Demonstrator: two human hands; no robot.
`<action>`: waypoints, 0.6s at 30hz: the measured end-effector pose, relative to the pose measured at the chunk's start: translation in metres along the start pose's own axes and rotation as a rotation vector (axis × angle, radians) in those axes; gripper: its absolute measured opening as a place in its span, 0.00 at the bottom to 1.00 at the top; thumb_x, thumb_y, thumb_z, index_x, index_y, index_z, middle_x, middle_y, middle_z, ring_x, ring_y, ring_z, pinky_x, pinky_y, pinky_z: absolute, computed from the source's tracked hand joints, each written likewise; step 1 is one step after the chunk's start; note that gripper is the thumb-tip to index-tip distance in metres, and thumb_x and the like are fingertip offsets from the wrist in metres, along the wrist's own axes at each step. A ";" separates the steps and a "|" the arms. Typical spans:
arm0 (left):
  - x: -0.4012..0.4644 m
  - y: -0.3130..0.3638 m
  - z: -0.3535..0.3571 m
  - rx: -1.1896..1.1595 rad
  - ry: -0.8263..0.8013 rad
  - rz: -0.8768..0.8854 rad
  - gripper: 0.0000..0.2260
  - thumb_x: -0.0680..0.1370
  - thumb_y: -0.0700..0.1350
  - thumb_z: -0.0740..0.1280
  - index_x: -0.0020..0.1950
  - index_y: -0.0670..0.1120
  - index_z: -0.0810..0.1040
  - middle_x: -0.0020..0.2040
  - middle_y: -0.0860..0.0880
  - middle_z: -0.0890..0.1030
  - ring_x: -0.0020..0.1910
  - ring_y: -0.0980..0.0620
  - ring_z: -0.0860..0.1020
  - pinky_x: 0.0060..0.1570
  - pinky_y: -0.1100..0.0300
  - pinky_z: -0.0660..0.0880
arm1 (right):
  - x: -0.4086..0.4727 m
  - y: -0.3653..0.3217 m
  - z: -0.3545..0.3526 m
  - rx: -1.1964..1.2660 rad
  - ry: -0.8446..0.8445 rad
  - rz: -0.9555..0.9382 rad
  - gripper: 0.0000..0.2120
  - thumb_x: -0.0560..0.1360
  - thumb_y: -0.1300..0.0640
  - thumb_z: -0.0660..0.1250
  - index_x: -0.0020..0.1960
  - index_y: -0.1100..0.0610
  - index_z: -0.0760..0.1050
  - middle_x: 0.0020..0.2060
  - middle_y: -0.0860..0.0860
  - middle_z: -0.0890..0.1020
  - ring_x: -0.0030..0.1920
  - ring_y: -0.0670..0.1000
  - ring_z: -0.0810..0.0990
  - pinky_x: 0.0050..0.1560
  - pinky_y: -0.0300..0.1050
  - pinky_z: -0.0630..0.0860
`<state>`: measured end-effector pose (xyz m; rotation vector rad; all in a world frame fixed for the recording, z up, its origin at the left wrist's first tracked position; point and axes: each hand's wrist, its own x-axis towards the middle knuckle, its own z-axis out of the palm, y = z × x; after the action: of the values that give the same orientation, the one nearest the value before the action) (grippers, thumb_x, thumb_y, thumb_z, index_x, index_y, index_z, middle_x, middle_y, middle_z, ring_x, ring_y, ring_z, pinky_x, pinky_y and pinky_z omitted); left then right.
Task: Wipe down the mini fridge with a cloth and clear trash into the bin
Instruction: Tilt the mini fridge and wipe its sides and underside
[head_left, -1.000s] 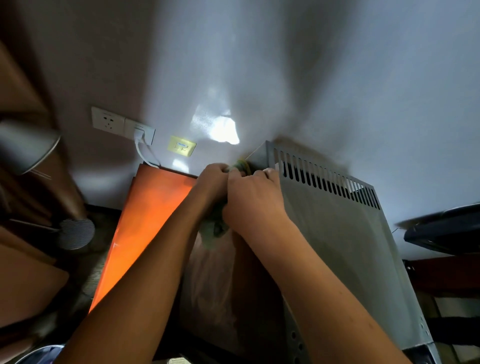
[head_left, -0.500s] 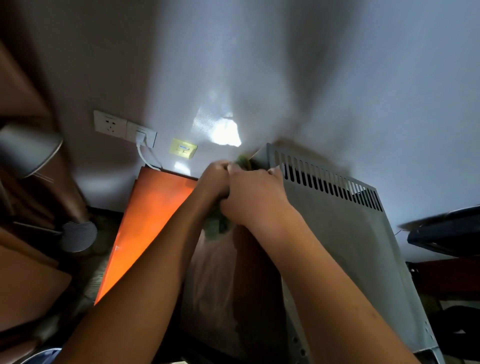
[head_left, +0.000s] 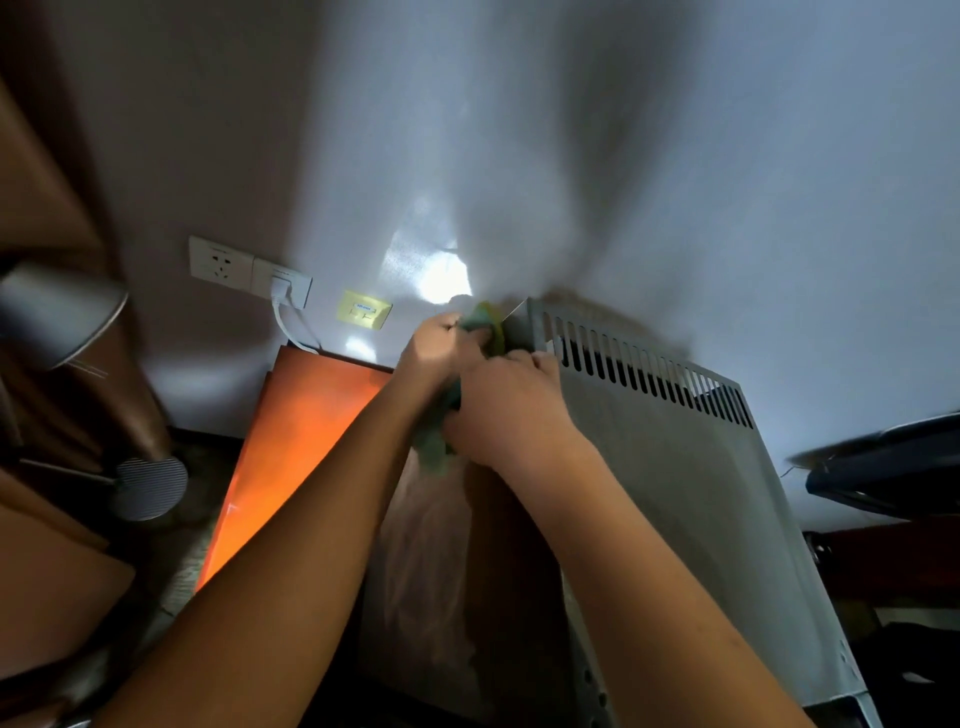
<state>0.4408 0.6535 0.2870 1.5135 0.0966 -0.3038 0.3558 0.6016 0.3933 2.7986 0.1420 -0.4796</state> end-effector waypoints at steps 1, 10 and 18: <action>-0.006 -0.008 0.000 0.044 -0.004 -0.003 0.07 0.78 0.45 0.67 0.43 0.43 0.78 0.35 0.47 0.76 0.36 0.51 0.74 0.35 0.60 0.69 | -0.002 -0.002 0.002 0.006 -0.028 -0.007 0.39 0.78 0.48 0.64 0.82 0.53 0.48 0.64 0.58 0.80 0.69 0.61 0.71 0.75 0.60 0.55; -0.023 0.017 0.010 -0.161 0.010 0.073 0.11 0.75 0.44 0.72 0.48 0.37 0.79 0.39 0.43 0.79 0.39 0.47 0.78 0.44 0.52 0.75 | -0.023 0.001 -0.009 -0.039 0.099 0.028 0.37 0.77 0.48 0.65 0.80 0.52 0.50 0.61 0.57 0.80 0.68 0.61 0.72 0.73 0.58 0.58; -0.032 -0.059 -0.002 0.034 0.010 -0.150 0.11 0.76 0.48 0.70 0.53 0.43 0.82 0.48 0.43 0.84 0.49 0.44 0.82 0.56 0.46 0.78 | -0.039 -0.014 0.030 0.057 -0.250 -0.113 0.31 0.76 0.40 0.66 0.75 0.47 0.64 0.61 0.54 0.79 0.65 0.58 0.73 0.70 0.56 0.58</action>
<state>0.3957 0.6584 0.2381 1.5446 0.2152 -0.4197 0.3078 0.6040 0.3756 2.7663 0.2352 -0.8673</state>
